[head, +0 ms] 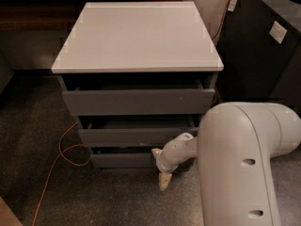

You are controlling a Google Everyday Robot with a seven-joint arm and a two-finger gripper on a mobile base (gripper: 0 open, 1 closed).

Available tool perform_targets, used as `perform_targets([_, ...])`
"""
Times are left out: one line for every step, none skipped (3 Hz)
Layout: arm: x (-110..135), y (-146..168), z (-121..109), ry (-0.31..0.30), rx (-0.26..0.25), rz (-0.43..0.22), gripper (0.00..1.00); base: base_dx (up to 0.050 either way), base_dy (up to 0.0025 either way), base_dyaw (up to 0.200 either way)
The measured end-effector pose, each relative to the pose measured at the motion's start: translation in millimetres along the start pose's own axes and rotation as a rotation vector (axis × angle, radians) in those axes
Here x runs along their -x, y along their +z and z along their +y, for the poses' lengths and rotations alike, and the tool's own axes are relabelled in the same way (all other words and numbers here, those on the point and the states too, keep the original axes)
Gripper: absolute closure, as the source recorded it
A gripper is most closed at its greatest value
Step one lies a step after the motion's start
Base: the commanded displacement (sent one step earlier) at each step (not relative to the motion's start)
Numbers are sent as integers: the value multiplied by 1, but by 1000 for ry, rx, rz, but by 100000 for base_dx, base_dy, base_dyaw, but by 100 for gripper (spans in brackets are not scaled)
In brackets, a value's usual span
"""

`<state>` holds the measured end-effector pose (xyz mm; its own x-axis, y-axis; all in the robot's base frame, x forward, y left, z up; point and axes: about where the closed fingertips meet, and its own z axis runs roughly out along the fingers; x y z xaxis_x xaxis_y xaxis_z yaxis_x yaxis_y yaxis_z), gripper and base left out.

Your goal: Pick coke can from bottom drawer and place on counter

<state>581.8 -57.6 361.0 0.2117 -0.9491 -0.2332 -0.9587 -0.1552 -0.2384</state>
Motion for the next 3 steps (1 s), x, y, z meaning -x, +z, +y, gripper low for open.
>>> perform_targets([-7,29,-7,-42,-68,-43,0,0,0,0])
perform_targets([-15,49,-23,-88,-155,-62,0,0,0,0])
perform_targets([-22,62,-33,-111,-207,-69,0,0,0,0])
